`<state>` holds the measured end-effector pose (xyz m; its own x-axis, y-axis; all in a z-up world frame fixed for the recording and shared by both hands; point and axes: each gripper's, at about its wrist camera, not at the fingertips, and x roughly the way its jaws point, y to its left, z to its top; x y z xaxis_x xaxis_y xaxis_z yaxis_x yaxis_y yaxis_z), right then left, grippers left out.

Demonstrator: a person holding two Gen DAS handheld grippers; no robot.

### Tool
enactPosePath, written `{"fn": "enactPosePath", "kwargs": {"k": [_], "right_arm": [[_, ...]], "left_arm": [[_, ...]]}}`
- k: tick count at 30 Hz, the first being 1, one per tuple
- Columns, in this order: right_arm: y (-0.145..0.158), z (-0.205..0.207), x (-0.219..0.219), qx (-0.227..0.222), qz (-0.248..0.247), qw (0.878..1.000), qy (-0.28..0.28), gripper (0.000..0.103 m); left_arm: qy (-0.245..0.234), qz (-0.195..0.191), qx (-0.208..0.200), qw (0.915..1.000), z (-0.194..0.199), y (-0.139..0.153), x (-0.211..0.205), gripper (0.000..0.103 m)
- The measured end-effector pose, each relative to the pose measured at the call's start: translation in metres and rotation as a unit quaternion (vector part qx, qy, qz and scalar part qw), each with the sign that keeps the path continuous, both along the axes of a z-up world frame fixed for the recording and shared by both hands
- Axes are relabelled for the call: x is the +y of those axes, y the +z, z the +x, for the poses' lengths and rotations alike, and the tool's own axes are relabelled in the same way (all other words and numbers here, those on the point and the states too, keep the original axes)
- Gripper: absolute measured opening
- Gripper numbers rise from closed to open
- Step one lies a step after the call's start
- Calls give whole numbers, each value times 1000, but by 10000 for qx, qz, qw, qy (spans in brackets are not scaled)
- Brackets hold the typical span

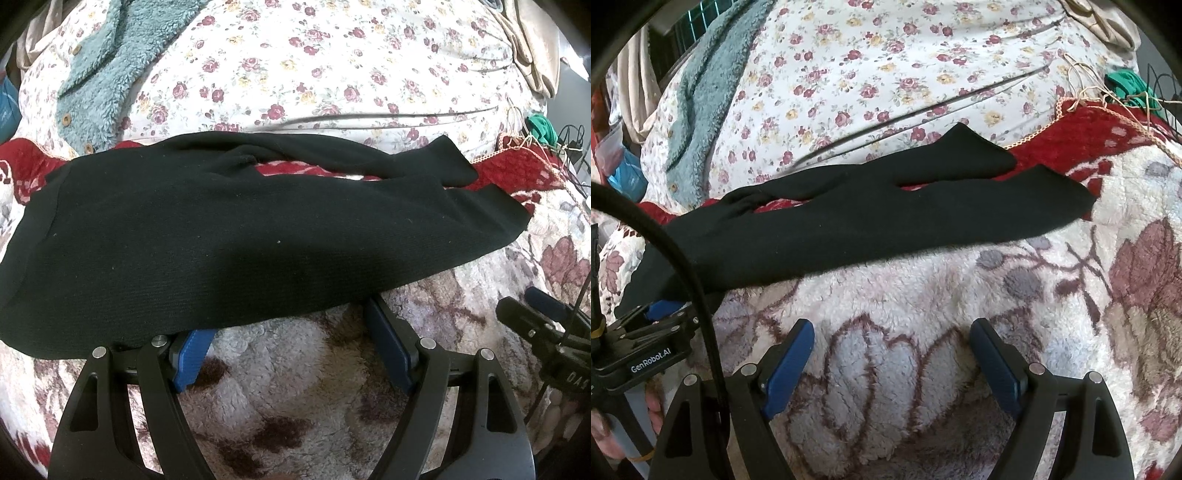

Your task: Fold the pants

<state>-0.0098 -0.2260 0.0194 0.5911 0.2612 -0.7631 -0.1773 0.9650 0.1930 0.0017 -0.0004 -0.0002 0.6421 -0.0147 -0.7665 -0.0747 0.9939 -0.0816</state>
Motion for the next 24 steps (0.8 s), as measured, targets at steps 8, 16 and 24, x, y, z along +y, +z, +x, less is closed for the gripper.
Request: {"fn": "enactPosePath", "kwargs": {"k": [8,16,24], "right_arm": [[9,-1,-19,195,1027,9941,-300,84],[17,11,-44,131,1352,9892,-545,83],[0,34,-74,341,1516,9837,-905,83]], "left_arm": [[62,-28,93,9999,-11,16,10,78],[627,-460,-218,9967,-60,52,71,79],[1718,-1243,-334,9767,-101,43,141,78]]}}
